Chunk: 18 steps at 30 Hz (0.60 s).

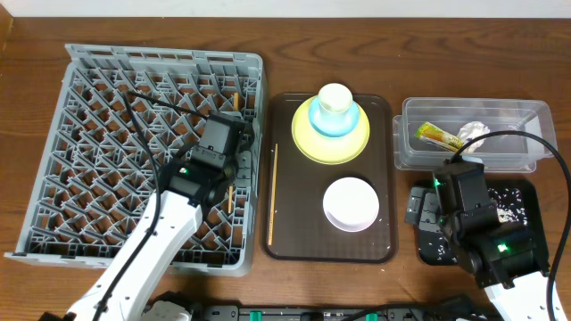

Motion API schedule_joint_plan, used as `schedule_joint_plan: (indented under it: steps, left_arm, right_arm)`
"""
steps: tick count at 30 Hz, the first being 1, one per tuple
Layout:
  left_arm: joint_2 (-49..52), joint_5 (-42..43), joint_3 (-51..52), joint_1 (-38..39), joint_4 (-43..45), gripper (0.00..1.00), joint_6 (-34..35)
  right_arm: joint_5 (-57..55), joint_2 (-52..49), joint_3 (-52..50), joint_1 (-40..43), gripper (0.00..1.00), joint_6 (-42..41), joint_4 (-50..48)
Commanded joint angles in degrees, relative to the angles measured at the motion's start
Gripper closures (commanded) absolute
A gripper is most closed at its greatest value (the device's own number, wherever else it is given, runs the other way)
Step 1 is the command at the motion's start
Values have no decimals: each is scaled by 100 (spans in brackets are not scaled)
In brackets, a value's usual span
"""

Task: Sort waste into correct bins and load items into the dishwasher
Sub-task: 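Carry the chopstick left and insert it upright into a rack slot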

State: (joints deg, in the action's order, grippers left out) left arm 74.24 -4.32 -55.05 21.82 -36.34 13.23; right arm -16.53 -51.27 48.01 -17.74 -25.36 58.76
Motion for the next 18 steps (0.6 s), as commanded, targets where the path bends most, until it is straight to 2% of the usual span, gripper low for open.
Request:
schedule_joint_plan:
  steps: [1,8,11,14,18]
  left_arm:
    - [201,240,-57,-22,-114,89,-249]
    - [590,234,-57,-22,-175,83,-273]
    - [684,234,-57,-22,-168,70,-273]
    - [664,234,-59,-22,-107,66,-273]
    - [474,240,-72,-20,-101,66,-155]
  right_arm:
    - [-59,-11,63,48,1,15,0]
    - [-59,-11,63,48,1,15,0]
    - [-59,-11,63,48,1,15,0]
    - [-57,-11,63,48,1,15,0]
    - [-59,-11,63,48,1,15,0]
